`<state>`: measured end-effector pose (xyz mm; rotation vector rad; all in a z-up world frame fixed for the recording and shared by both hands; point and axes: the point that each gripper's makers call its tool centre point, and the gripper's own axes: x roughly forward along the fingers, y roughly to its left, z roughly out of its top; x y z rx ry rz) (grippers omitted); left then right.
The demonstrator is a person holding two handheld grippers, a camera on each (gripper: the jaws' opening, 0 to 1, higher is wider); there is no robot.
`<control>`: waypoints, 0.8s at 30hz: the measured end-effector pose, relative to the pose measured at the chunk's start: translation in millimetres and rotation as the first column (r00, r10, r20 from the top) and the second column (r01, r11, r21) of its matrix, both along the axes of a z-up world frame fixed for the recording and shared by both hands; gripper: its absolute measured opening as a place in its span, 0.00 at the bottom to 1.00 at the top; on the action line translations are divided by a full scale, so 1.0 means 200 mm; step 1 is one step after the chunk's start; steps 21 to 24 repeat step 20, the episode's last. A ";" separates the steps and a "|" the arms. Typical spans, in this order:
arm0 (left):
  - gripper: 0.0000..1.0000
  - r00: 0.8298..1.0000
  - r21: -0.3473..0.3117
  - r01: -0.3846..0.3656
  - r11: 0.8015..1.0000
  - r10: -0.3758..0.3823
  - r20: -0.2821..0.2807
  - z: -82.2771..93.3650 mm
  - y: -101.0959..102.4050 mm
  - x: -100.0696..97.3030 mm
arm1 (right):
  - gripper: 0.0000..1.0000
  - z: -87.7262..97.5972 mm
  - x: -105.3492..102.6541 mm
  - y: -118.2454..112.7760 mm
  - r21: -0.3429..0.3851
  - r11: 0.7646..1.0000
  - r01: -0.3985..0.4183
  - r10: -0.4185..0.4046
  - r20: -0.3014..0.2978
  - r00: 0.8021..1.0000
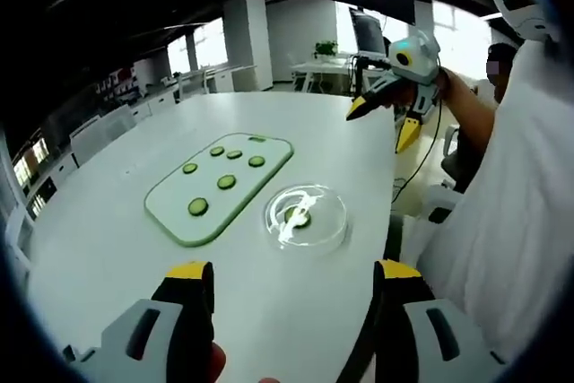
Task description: Open the petri dish lid, add cucumber slices into the petri dish, and close the lid
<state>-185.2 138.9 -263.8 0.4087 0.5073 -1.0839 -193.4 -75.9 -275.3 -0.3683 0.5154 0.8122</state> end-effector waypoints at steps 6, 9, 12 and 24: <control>0.71 1.000 0.017 0.014 1.000 -0.014 0.006 0.00 0.00 -0.02 | 0.66 0.00 -0.01 0.02 -0.009 1.000 -0.009 0.009 -0.003 1.000; 0.71 1.000 0.058 0.019 0.998 -0.020 0.019 -0.03 0.01 -0.02 | 0.65 0.00 -0.03 0.03 -0.018 1.000 -0.024 0.024 -0.005 1.000; 0.71 1.000 0.076 0.014 0.997 -0.015 0.018 -0.06 0.01 -0.02 | 0.65 0.00 -0.04 0.04 -0.019 0.999 -0.028 0.028 -0.008 1.000; 0.71 0.999 0.083 0.032 0.996 -0.033 0.011 -0.08 0.00 -0.06 | 0.65 -0.03 -0.07 0.05 -0.042 0.999 -0.032 0.031 -0.020 0.999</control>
